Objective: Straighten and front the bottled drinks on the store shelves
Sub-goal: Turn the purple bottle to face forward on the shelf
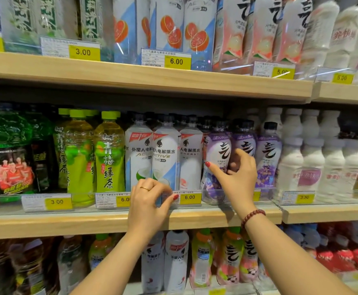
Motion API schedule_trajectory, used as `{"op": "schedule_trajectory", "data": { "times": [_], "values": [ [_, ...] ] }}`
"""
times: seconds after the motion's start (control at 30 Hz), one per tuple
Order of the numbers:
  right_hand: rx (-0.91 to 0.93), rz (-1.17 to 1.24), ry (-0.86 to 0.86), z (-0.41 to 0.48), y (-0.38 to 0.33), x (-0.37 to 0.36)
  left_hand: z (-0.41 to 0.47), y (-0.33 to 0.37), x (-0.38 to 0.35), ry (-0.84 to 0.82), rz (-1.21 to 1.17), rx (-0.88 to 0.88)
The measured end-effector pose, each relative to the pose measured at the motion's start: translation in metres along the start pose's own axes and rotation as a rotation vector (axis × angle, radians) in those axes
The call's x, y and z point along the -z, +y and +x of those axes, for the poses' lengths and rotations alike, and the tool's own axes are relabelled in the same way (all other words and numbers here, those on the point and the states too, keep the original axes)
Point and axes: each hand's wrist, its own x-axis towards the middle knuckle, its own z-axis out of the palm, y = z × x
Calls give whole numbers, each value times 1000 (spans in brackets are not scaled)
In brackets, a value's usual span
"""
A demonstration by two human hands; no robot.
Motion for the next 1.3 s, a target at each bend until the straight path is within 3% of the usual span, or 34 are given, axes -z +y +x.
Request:
{"op": "schedule_trajectory", "data": {
  "times": [0.27, 0.43, 0.73, 0.93, 1.1, 1.3],
  "values": [
    [-108, 54, -96, 4, 8, 5, 0, 0, 0, 7, 4, 2],
    [-92, 50, -131, 1, 5, 9, 0, 1, 0, -9, 8, 23],
    [5, -163, -219, -3, -5, 21, 5, 4, 10, -95, -18, 61],
    [46, -209, -175, -36, 5, 35, 2, 5, 24, -193, -38, 32],
    [260, -175, -170, -90, 11, 53, -34, 4, 48, -171, -120, 14],
    [201, -113, -285, -150, 31, 52, -115, -25, 77, -238, -71, 100]
  ]
}}
